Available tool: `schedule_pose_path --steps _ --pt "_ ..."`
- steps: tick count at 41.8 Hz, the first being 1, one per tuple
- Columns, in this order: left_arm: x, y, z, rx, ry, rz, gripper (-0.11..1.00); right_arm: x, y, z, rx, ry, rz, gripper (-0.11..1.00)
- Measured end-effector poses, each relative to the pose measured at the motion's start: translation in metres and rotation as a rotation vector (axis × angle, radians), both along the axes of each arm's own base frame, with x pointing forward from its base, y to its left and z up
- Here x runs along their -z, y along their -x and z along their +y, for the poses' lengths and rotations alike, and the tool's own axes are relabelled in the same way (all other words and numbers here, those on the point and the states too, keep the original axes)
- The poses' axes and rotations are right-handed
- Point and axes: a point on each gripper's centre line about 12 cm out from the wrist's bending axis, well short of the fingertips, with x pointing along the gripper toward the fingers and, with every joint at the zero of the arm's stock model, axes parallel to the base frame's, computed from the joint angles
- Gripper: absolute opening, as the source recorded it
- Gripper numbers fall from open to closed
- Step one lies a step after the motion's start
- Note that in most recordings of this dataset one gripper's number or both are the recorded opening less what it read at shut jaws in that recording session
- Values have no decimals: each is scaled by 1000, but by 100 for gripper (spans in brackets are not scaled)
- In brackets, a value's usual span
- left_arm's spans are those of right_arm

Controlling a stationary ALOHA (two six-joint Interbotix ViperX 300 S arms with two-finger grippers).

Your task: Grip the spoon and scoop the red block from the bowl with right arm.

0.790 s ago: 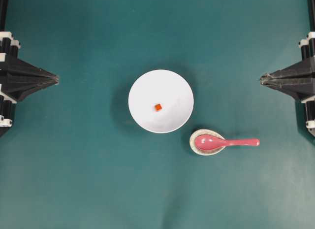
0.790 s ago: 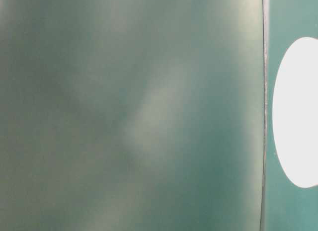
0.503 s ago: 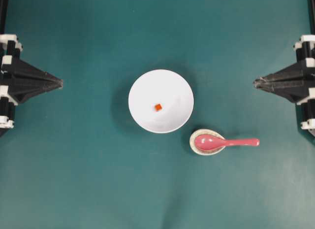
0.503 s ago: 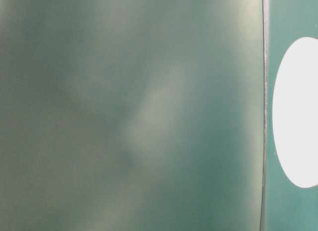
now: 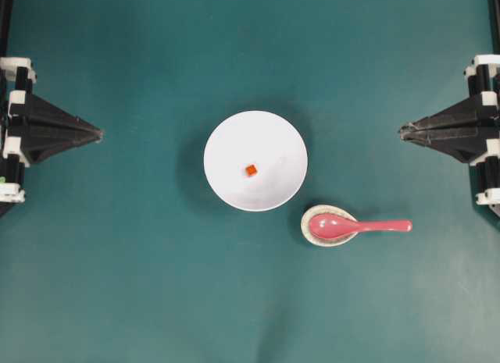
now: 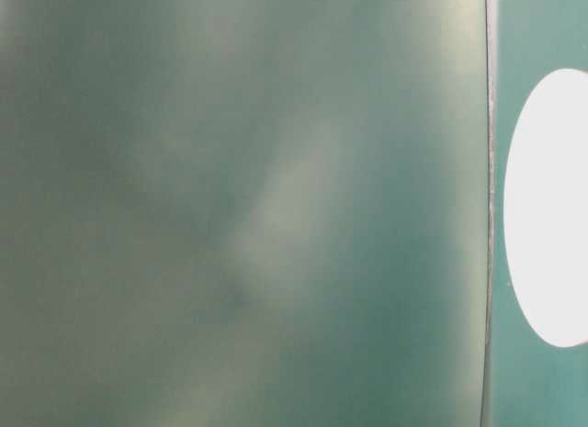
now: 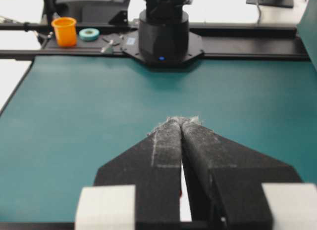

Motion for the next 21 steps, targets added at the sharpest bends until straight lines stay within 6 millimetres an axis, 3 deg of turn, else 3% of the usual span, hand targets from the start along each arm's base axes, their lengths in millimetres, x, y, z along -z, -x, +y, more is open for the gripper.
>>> schedule_pose_path --steps 4,6,14,21 --pt "1 0 2 -12 0 6 0 2 -2 0 0 -2 12 2" --pt "1 0 3 -14 2 9 0 4 -3 0 0 0 21 8" --pt "5 1 3 -14 1 41 0 19 -13 3 -11 -13 89 45" --pt "6 1 3 -14 2 52 0 42 -21 14 -50 -42 173 48"
